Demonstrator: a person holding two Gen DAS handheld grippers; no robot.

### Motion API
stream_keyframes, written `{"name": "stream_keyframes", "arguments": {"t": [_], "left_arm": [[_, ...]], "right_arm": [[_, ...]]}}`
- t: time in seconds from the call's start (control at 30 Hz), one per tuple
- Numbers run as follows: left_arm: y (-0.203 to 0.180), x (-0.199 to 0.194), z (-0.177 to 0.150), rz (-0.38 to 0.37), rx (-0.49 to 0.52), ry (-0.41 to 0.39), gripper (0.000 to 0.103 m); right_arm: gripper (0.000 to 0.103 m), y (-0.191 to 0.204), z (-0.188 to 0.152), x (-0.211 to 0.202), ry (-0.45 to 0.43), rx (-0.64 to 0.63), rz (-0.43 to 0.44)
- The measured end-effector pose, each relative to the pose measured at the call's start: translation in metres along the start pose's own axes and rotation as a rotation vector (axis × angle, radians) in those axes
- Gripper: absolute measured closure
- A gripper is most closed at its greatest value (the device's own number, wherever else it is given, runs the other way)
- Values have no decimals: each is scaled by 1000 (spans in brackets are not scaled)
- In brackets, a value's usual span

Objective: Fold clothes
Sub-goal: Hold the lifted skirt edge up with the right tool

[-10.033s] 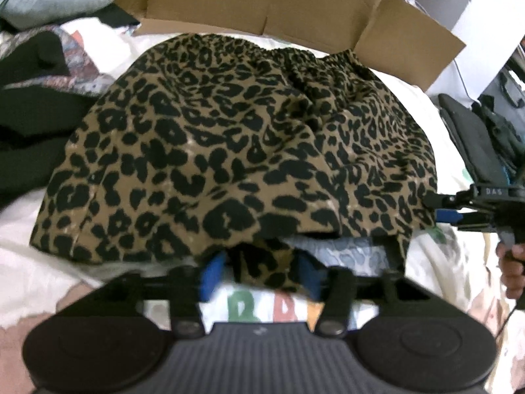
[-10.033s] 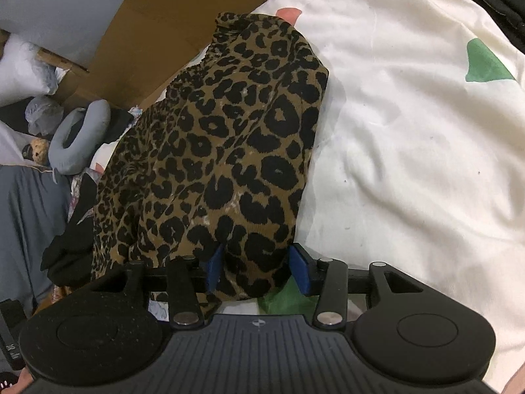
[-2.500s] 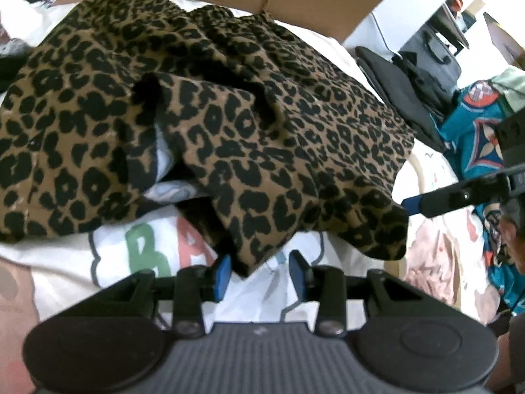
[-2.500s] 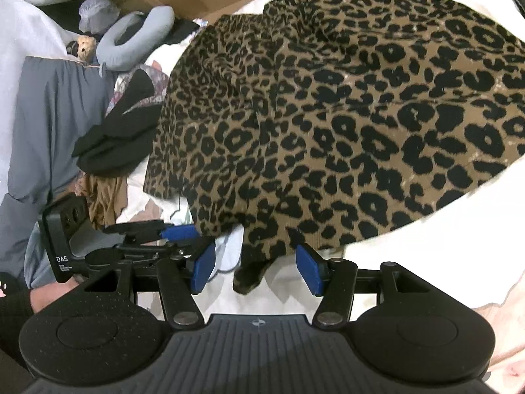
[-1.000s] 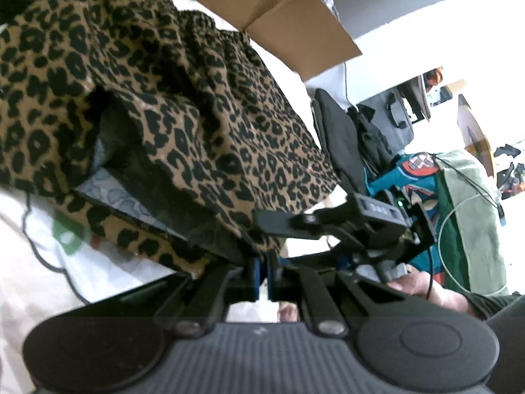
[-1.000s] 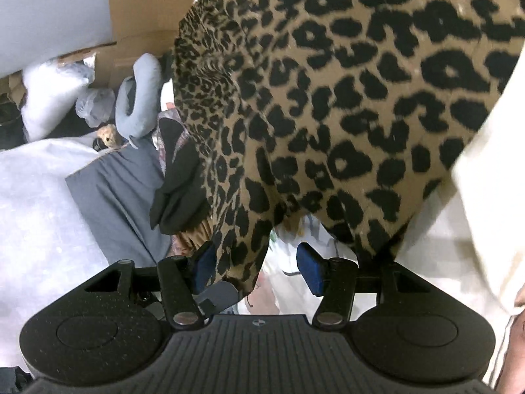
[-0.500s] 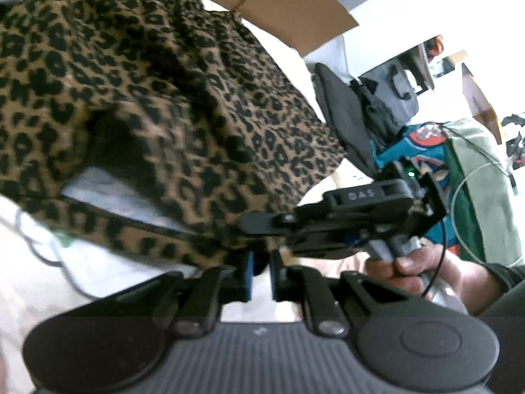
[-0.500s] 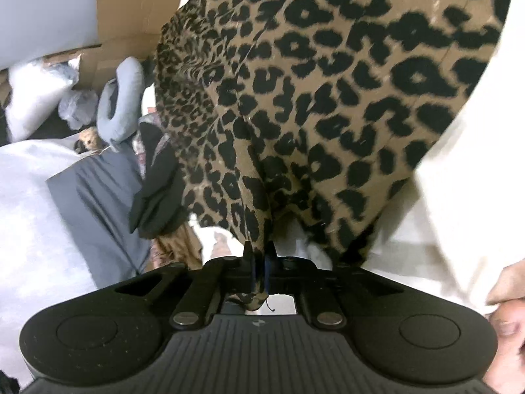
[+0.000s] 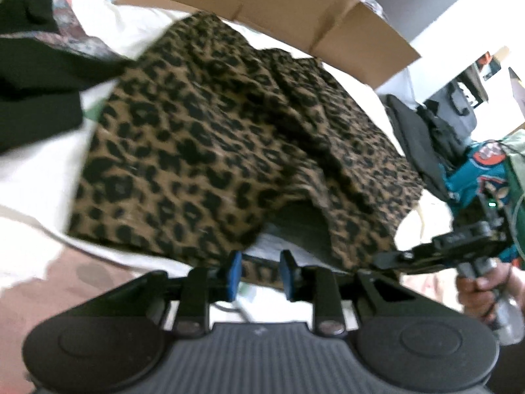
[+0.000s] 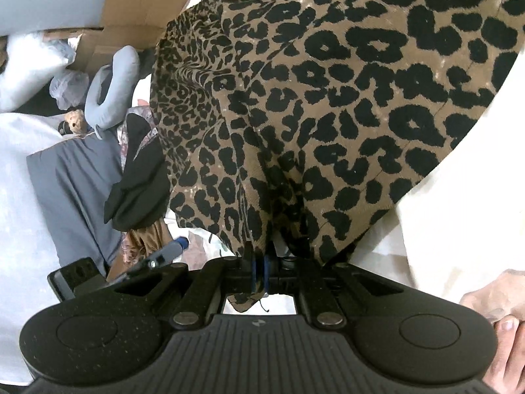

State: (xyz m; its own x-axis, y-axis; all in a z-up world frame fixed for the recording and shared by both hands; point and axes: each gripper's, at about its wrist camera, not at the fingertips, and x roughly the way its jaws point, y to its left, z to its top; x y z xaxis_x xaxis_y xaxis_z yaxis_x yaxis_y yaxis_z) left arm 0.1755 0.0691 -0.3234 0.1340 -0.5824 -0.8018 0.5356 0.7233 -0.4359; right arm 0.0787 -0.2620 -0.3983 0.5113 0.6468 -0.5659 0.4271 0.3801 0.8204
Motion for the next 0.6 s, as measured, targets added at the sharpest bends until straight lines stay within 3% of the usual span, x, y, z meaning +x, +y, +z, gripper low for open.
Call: {"name": "stream_keyframes", "arguments": {"t": [0.33, 0.6], "left_arm": [[32, -1, -10, 193, 155, 18, 77], [58, -15, -14, 235, 79, -13, 76]], "right_arm": [[101, 0, 1, 0, 1, -27, -46], [101, -4, 1, -2, -4, -29, -65]]}}
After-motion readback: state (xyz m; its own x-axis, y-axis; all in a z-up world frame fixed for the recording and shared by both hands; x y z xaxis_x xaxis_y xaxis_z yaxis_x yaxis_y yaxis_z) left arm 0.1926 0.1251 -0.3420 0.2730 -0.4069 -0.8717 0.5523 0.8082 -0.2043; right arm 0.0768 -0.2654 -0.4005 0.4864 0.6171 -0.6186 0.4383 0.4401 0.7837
